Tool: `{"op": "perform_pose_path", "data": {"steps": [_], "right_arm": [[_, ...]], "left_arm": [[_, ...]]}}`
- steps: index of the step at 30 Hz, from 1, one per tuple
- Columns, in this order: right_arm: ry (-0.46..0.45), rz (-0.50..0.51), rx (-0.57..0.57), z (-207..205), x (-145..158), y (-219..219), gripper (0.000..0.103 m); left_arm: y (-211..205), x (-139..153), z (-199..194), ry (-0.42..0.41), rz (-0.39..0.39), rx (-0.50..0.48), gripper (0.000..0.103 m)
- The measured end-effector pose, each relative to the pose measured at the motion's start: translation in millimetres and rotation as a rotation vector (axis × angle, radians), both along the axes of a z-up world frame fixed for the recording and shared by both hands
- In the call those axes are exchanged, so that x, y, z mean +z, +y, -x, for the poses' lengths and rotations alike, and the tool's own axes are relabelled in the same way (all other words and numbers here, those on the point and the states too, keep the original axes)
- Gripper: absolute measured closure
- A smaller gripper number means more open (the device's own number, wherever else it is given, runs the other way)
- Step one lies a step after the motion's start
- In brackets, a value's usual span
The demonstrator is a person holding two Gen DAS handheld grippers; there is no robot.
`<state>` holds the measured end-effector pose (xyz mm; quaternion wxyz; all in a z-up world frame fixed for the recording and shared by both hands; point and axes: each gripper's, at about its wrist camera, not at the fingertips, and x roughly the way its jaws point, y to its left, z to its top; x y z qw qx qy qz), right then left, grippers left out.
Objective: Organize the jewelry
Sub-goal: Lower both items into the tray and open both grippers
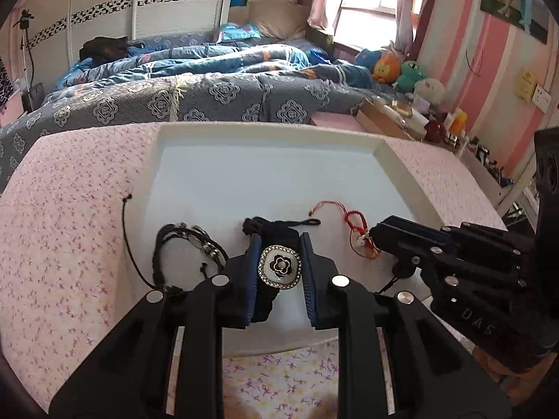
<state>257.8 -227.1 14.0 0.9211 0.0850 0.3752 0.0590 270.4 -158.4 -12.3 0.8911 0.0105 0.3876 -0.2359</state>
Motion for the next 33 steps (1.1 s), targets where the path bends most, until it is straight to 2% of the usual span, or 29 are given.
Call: {"op": "perform_pose_path", "data": {"steps": [12,29,31,33], "right_arm": [[0.049,0.017,-0.007,-5.7,-28.2,1.2,0.094],[0.068,0.045,0.002,-4.3,-35.5,5.2,0.092],[0.060,0.040,-0.004,-3.7,-33.9,4.4,0.092],[0.044,0.029,-0.007,-2.0,-29.0,4.0,0.091]], "left_arm": [[-4.3,-23.3,-5.0,0.055,-0.044,-0.001,0.083],[-14.3,-30.2,-11.1,0.069,-0.083,0.022,0.081],[-14.5,-28.5,-10.7,0.064,-0.095,0.029,0.074],[-12.6,-20.6,-8.0,0.047,-0.081,0.030,0.054]]}}
